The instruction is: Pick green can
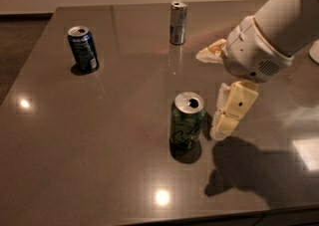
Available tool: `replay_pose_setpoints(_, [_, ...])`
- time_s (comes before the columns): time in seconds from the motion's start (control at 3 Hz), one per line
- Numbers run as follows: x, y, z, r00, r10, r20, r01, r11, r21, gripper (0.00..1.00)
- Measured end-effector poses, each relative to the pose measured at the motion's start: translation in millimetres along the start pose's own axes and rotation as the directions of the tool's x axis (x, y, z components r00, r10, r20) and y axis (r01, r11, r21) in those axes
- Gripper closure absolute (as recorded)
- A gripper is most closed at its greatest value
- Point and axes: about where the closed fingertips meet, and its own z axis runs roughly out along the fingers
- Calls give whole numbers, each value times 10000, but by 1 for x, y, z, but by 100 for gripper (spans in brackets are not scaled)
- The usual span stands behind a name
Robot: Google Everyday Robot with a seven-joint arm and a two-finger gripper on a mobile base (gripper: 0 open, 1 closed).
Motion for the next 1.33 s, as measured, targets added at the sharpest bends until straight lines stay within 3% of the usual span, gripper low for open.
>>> replay_pose_setpoints(0.33, [-17,15,27,9980,-581,241,595,9962,-637,0])
replay_pose_setpoints(1.0, [-25,25,51,9948,-1004,194,1019,9877,-1183,43])
replay_pose_setpoints(1.33, [-31,27,45,9927,-1163,319,1193,9854,-1214,66])
